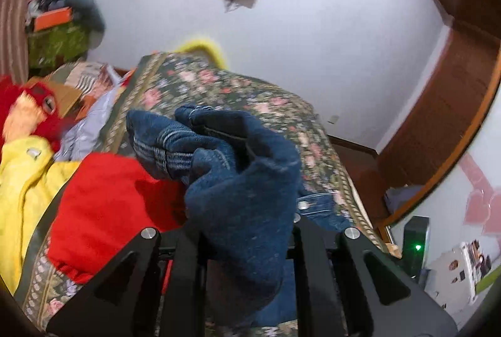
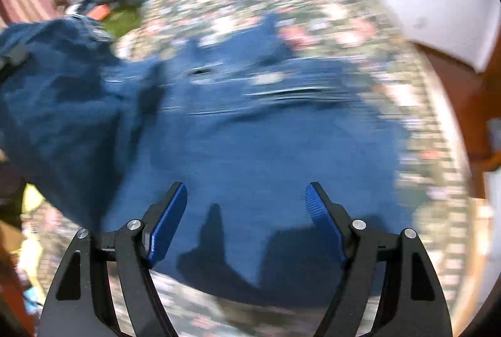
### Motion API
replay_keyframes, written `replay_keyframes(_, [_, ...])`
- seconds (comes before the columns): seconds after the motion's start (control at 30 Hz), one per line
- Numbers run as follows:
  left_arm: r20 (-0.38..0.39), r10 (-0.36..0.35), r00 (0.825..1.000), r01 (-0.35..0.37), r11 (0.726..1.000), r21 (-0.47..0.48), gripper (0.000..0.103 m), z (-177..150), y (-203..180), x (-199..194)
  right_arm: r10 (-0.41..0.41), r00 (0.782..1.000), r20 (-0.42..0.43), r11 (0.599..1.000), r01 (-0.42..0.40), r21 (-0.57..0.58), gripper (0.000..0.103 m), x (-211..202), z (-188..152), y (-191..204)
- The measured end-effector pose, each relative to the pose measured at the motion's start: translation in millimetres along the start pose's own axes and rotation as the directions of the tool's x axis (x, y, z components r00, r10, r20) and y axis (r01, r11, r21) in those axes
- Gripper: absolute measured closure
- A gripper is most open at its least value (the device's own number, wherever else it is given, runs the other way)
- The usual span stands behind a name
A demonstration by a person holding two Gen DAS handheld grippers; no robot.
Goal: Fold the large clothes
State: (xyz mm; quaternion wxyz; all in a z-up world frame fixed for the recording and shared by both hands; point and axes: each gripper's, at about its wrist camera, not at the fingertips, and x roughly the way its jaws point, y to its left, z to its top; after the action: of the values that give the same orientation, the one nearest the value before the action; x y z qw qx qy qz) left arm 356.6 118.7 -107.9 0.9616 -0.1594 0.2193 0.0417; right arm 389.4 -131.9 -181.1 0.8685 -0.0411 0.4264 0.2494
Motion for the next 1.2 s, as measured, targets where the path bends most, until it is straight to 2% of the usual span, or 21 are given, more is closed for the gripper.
replay_keyframes(0.07, [0.007,-0.019,1.0,0.019,0.999,0.026,0.091,0,-19,4,-0.052,0.999,0.012,0.998,0.051,0.023,0.028,-13,-10,-24])
replay_keyframes(0.13, [0.015,-0.036,0.999,0.035,0.997,0.072,0.092,1,-46,11,-0.152,0.988,0.034,0.988,0.151,0.039,0.028,-24,-28,-48])
replay_keyframes(0.2, [0.005,-0.06,0.998,0.059,0.992,0.11,0.092,1,-70,19,-0.201,0.98,0.007,0.979,0.201,0.034,0.028,-18,-42,-60])
replay_keyframes(0.3, [-0.036,-0.12,0.992,0.124,0.981,0.149,0.092,-1,-106,31,-0.143,0.988,-0.064,0.985,0.149,0.088,0.028,-3,-57,-75])
replay_keyframes(0.37, [-0.061,-0.166,0.984,0.174,0.97,0.168,0.092,-9,-127,37,-0.095,0.993,-0.072,0.984,0.105,0.147,0.028,2,-63,-78])
replay_keyframes(0.43, [-0.092,-0.221,0.971,0.235,0.952,0.194,0.092,-23,-145,43,-0.079,0.994,-0.078,0.985,0.09,0.149,0.028,2,-62,-75])
replay_keyframes(0.5, [-0.151,-0.255,0.955,0.283,0.934,0.217,0.092,-42,-156,55,-0.076,0.994,-0.076,0.987,0.086,0.134,0.028,-2,-61,-74])
replay_keyframes(0.53, [-0.207,-0.258,0.944,0.301,0.929,0.216,0.092,-56,-161,66,-0.067,0.995,-0.08,0.988,0.078,0.132,0.028,-6,-62,-75])
replay_keyframes(0.57, [-0.258,-0.252,0.933,0.309,0.928,0.209,0.092,-67,-164,75,-0.059,0.995,-0.082,0.989,0.07,0.133,0.028,-10,-64,-77])
replay_keyframes(0.67, [-0.424,-0.212,0.881,0.317,0.928,0.194,0.091,-99,-164,110,-0.085,0.993,-0.086,0.988,0.095,0.125,0.028,-24,-73,-81])
replay_keyframes(0.73, [-0.492,-0.159,0.856,0.302,0.926,0.226,0.09,-120,-164,125,-0.106,0.991,-0.086,0.986,0.116,0.116,0.028,-36,-84,-81])
replay_keyframes(0.8, [-0.5,-0.124,0.857,0.297,0.912,0.282,0.089,-133,-170,123,-0.111,0.99,-0.089,0.986,0.121,0.117,0.028,-45,-91,-83])
replay_keyframes(0.83, [-0.482,-0.103,0.87,0.289,0.899,0.33,0.088,-138,-174,118,-0.114,0.99,-0.088,0.985,0.124,0.117,0.028,-50,-94,-85])
replay_keyframes(0.9, [-0.474,-0.083,0.876,0.289,0.879,0.38,0.081,-139,-176,111,-0.127,0.988,-0.085,0.984,0.137,0.115,0.028,-58,-97,-87])
replay_keyframes(0.97, [-0.498,-0.106,0.861,0.322,0.87,0.372,0.067,-139,-179,103,-0.134,0.988,-0.078,0.982,0.143,0.12,0.028,-62,-94,-91])
replay_keyframes(1.1, [-0.54,-0.178,0.822,0.388,0.871,0.303,0.061,-129,-177,73,-0.113,0.993,-0.036,0.981,0.117,0.153,0.028,-79,-85,-94])
replay_keyframes(1.17, [-0.521,-0.203,0.829,0.393,0.875,0.284,0.061,-116,-167,60,-0.095,0.996,-0.003,0.983,0.094,0.158,0.028,-93,-81,-90])
replay_keyframes(1.2, [-0.49,-0.211,0.845,0.383,0.88,0.282,0.06,-110,-161,49,-0.088,0.996,0.009,0.984,0.085,0.157,0.028,-96,-78,-87])
